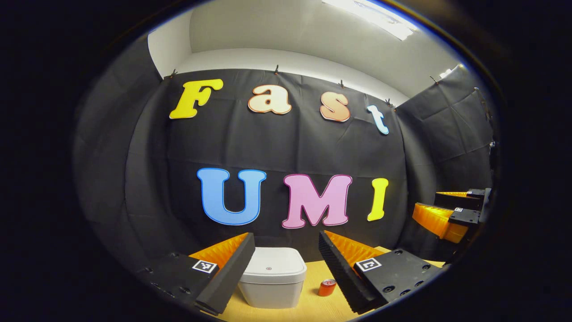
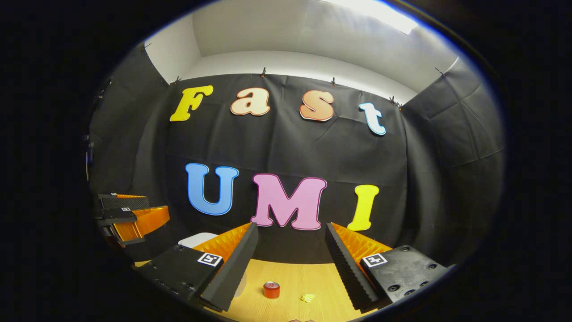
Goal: Press the lid of the desktop garbage bin to open it, pick up the crumpled paper on the desktop and throw it into the bin, then pick up the pop can on the desktop and drop it into the bin, and finally close the garbage bin lid.
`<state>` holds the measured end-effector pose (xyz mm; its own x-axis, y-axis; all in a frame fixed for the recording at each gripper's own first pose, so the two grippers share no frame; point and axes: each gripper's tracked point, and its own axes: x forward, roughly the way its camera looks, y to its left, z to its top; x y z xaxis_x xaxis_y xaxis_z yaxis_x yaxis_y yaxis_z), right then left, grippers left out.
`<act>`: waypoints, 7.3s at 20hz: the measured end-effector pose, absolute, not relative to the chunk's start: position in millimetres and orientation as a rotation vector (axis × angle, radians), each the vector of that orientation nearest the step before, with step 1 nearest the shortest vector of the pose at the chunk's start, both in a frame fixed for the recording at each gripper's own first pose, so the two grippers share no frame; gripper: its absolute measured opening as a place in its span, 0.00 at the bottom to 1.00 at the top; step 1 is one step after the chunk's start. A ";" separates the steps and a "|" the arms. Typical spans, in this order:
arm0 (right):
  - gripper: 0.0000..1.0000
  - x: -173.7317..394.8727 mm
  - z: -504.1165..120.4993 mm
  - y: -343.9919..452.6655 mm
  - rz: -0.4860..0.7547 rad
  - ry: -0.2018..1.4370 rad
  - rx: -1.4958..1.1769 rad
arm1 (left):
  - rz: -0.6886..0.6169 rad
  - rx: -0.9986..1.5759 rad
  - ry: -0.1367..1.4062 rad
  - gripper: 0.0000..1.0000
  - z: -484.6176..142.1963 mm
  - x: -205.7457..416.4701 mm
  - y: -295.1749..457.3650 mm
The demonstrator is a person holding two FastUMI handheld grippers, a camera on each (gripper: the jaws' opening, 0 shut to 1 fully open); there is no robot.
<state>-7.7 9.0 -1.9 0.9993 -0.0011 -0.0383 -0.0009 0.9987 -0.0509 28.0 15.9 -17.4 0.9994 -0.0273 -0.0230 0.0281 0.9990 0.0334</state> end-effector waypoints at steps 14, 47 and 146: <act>0.97 -9.6 -3.6 -11.9 -0.015 0.058 -0.091 | 0.043 0.027 0.113 0.24 -78.0 139.8 63.4; 0.97 -13.1 -40.9 -76.4 -0.131 0.141 -0.089 | -0.050 0.056 0.405 0.06 -200.6 188.0 51.7; 0.40 191.1 -228.4 275.6 0.817 0.699 -0.123 | 0.347 0.086 0.361 0.95 -157.8 -87.5 32.8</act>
